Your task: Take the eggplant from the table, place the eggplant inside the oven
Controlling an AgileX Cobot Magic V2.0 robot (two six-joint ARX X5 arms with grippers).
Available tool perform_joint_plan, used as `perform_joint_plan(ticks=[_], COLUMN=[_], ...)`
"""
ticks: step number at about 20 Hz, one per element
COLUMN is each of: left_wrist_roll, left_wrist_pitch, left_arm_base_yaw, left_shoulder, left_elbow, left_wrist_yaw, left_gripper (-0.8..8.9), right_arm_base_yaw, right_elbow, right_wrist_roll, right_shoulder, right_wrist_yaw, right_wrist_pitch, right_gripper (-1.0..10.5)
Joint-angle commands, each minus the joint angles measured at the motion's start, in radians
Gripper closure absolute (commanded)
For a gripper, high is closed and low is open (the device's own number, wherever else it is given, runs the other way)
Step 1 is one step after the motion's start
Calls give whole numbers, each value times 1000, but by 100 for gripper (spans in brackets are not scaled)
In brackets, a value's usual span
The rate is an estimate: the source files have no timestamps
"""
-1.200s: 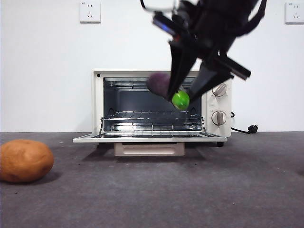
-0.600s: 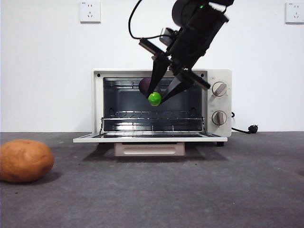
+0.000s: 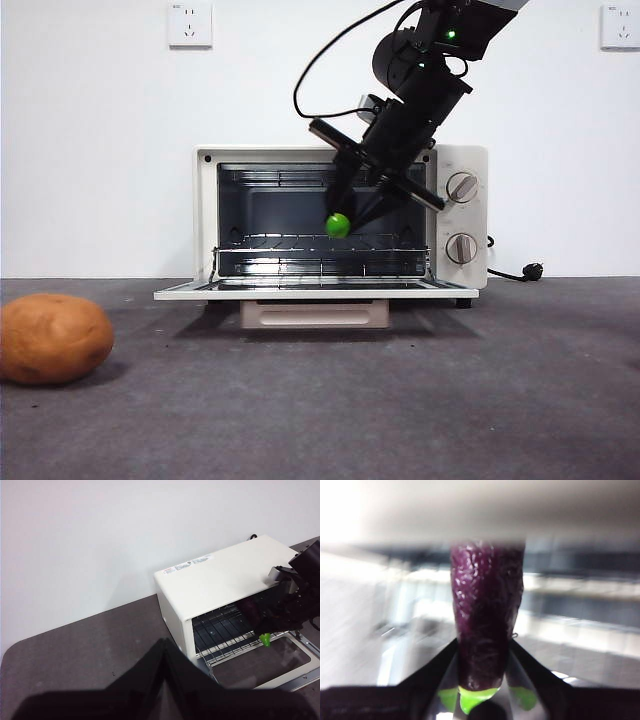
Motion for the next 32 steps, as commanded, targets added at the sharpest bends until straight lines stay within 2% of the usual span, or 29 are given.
perform_joint_plan(ticks=[1, 4, 7, 21, 23, 26, 32], left_wrist_roll=[14, 14, 14, 14, 14, 18, 21], left_wrist_pitch=[1, 1, 0, -15, -16, -16, -16], left_arm_base_yaw=[-2, -3, -19, -40, -52, -60, -76], left_shoulder=[-3, -3, -3, -1, 0, 3, 8], left_elbow=[-4, -4, -4, -4, -4, -4, -4], left_wrist_yaw=[3, 4, 3, 3, 3, 3, 3], left_gripper=[819, 819, 819, 819, 819, 819, 819], right_arm_base_yaw=[0, 0, 2, 2, 3, 3, 14], right_elbow=[1, 1, 1, 34, 68, 113, 202], right_wrist_roll=[24, 26, 26, 5, -4, -18, -111], right_shoulder=[22, 21, 22, 13, 13, 13, 13], right_wrist_yaw=[75, 129, 130, 135, 145, 171, 187], right_wrist_pitch=[-1, -9, -8, -41, -92, -187, -403], right_gripper=[958, 910, 663, 651, 590, 591, 591])
